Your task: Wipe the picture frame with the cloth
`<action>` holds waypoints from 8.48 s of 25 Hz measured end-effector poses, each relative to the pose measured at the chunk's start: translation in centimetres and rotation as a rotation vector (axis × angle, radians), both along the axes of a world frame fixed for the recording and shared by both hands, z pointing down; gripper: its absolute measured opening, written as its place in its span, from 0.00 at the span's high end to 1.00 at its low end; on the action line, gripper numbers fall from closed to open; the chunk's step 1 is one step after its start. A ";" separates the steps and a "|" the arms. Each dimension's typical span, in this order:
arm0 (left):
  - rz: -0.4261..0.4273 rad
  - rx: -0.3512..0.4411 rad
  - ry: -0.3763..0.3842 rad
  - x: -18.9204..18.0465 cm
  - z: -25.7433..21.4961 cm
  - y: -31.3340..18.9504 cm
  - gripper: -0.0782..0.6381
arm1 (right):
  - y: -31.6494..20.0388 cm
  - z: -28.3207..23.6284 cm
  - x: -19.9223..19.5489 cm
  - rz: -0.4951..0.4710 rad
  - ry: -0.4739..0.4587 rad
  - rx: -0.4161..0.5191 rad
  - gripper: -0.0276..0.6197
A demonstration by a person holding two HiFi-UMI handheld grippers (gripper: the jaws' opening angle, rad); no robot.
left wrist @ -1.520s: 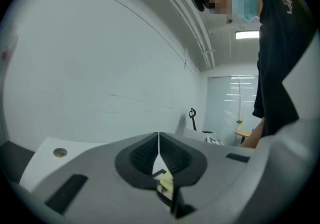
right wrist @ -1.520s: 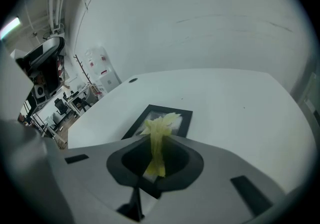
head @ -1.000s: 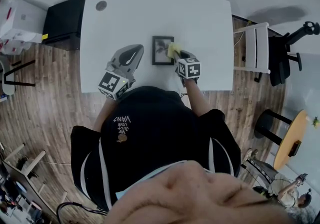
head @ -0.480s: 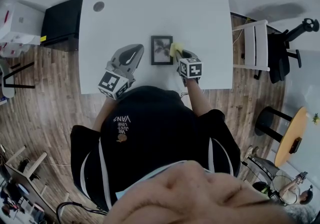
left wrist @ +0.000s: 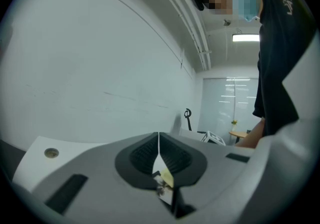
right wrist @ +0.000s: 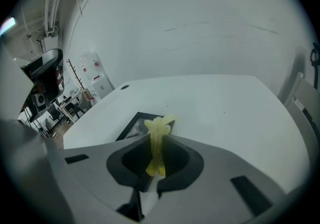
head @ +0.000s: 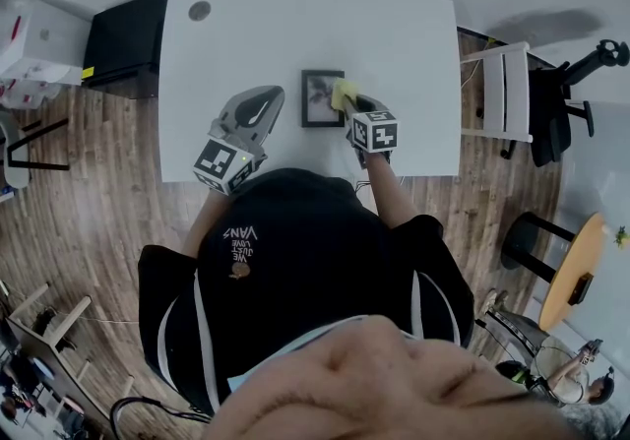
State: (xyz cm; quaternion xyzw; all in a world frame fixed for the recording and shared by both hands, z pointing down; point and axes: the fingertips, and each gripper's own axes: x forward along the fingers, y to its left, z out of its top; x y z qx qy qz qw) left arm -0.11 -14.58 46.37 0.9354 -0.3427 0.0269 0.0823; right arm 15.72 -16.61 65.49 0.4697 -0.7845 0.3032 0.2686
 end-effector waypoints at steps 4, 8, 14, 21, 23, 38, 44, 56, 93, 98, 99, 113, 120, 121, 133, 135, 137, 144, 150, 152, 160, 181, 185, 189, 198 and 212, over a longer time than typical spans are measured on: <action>-0.017 0.000 -0.007 -0.9 0.1 0.2 0.87 | 0.1 -0.5 -1.8 -0.037 -0.027 0.003 0.89; -0.030 0.007 -0.016 -1.5 -0.1 0.4 0.87 | 0.1 -1.0 -3.6 -0.071 -0.060 0.003 0.89; -0.064 -0.002 -0.016 -2.7 -0.1 0.6 0.87 | 0.4 -1.4 -6.7 -0.127 -0.109 -0.005 0.89; -0.081 -0.007 -0.024 -3.6 0.1 1.0 0.87 | 1.4 -0.8 -9.6 -0.185 -0.121 -0.028 0.89; -0.083 -0.007 -0.026 -3.6 0.1 1.0 0.87 | 1.5 -0.5 -9.8 -0.198 -0.112 -0.034 0.89; -0.090 -0.014 -0.018 -3.3 0.3 1.1 0.87 | 2.4 1.3 -8.8 -0.209 -0.070 -0.076 0.89; -0.073 -0.010 -0.014 -2.7 0.2 1.0 0.87 | 2.4 1.4 -7.1 -0.175 -0.054 -0.074 0.89; -0.043 -0.011 -0.008 -1.6 0.2 0.8 0.87 | 2.7 1.8 -2.1 -0.100 -0.010 -0.086 0.89; -0.013 -0.018 -0.006 -2.1 0.4 1.0 0.87 | 2.6 -0.8 -2.7 -0.033 -0.102 -0.043 0.89; -0.023 -0.023 -0.005 -3.2 0.5 1.2 0.87 | 2.7 -1.1 -4.9 -0.061 -0.120 -0.042 0.89; -0.023 -0.024 -0.007 -3.4 0.5 1.2 0.87 | 2.8 -1.2 -5.3 -0.068 -0.124 -0.042 0.89; -0.019 -0.023 -0.011 -3.4 0.5 1.5 0.87 | 4.5 -0.6 -9.4 -0.161 -0.152 -0.075 0.89; -0.013 -0.024 -0.009 -2.8 0.4 1.6 0.87 | 5.1 0.7 -8.9 -0.168 -0.123 -0.100 0.89; -0.013 -0.023 -0.010 -2.8 0.4 1.6 0.87 | 5.1 0.8 -8.7 -0.167 -0.119 -0.102 0.89; 0.018 -0.024 -0.002 -1.0 0.7 1.8 0.87 | 5.5 1.6 -5.0 -0.116 -0.084 -0.113 0.89; 0.016 -0.026 -0.001 -0.9 0.6 1.7 0.87 | 5.4 1.7 -4.2 -0.106 -0.078 -0.112 0.89; 0.014 -0.026 -0.001 -0.8 0.6 1.7 0.87 | 5.5 1.7 -3.4 -0.096 -0.070 -0.110 0.89; 0.029 -0.022 -0.003 0.0 0.6 1.7 0.87 | 5.4 1.6 -0.3 -0.036 -0.055 -0.105 0.89; 0.032 -0.026 -0.001 0.5 0.5 1.7 0.87 | 5.4 1.4 1.0 -0.015 -0.051 -0.105 0.89; 0.032 -0.027 0.000 0.7 0.5 1.6 0.87 | 5.5 1.5 1.2 -0.011 -0.052 -0.106 0.89; 0.034 -0.029 -0.001 0.7 0.8 1.2 0.87 | 5.2 1.2 1.1 0.005 -0.068 -0.101 0.89; 0.072 0.006 0.016 -0.4 -0.5 1.2 0.87 | 1.7 -10.3 -0.8 0.082 -0.120 0.242 0.89; 0.073 0.019 0.018 -0.9 -1.0 1.0 0.87 | 1.4 -12.9 -1.4 0.089 -0.153 0.309 0.89; 0.082 0.032 0.027 -1.5 -1.4 0.9 0.87 | 1.4 -15.2 -1.9 0.107 -0.162 0.368 0.89; 0.118 0.046 0.037 -2.1 -1.8 0.6 0.87 | 2.2 -19.2 -2.3 0.166 -0.196 0.483 0.89; 0.197 0.064 0.046 -1.9 -2.4 0.1 0.87 | 4.9 -22.3 -2.7 0.248 -0.219 0.601 0.89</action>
